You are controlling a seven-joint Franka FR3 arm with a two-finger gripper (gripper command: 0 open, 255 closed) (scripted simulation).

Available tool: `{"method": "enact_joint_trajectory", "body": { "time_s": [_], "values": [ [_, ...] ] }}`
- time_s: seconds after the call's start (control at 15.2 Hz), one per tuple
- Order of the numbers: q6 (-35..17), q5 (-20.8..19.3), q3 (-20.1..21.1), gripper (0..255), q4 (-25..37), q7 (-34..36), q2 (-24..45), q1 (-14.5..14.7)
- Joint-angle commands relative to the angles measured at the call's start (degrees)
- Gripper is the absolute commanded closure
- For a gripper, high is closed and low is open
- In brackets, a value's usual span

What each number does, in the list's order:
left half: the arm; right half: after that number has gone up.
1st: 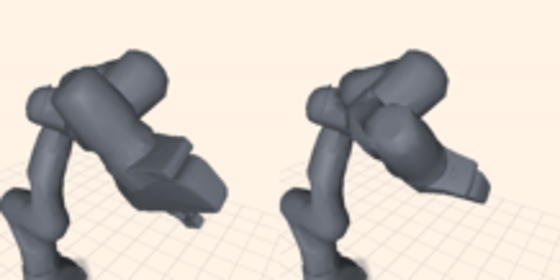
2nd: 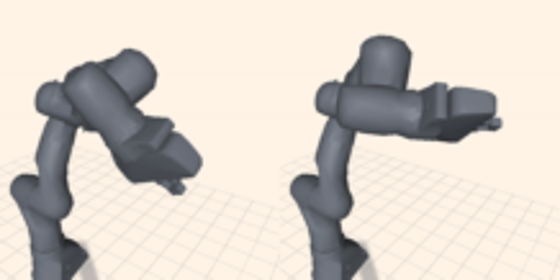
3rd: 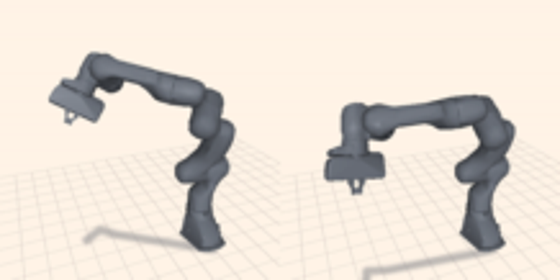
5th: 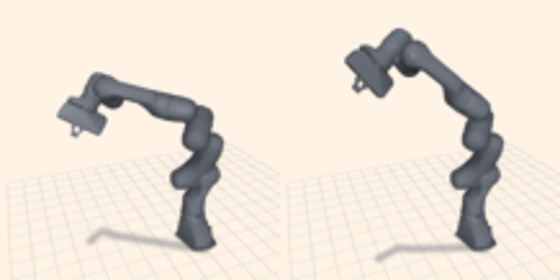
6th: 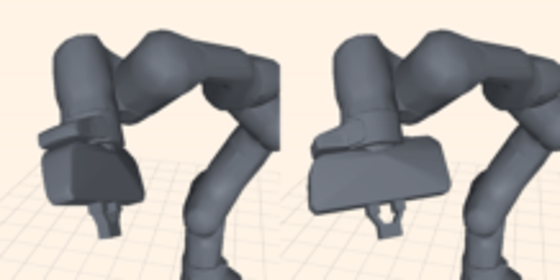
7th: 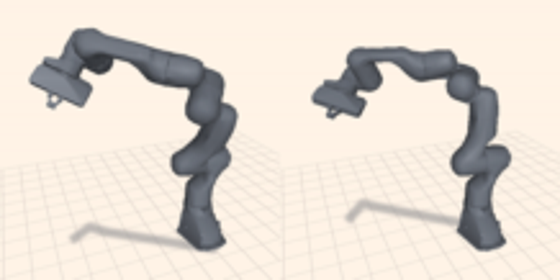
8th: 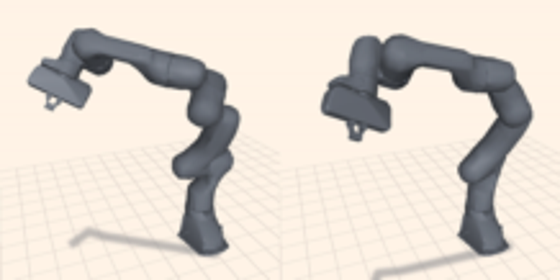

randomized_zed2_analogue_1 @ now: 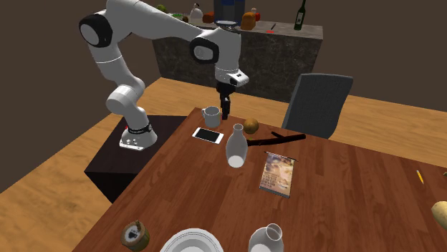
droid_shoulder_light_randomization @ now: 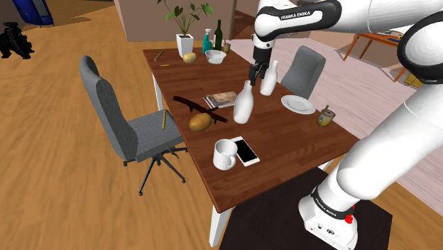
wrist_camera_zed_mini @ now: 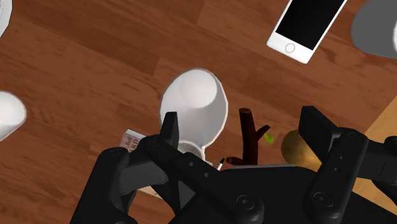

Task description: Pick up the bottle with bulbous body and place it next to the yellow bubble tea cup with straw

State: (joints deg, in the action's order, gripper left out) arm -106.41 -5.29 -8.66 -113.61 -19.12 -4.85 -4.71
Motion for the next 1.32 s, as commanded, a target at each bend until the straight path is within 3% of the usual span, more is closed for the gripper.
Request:
{"method": "enact_joint_trajectory", "body": {
  "time_s": [0.0,0.33,0.79,1.25],
  "values": [
    [0.3,1.1,-0.6,0,4.7,-1.3,5.1,-0.4],
    [1.5,3.4,-1.7,0,14.7,-4.2,15.3,-2.0],
    [-4.2,3.5,-1.8,0,9.8,-4.3,16.1,-2.2],
    [-4.2,3.5,-1.8,0,9.8,-4.3,16.1,-2.2]
  ]
}}
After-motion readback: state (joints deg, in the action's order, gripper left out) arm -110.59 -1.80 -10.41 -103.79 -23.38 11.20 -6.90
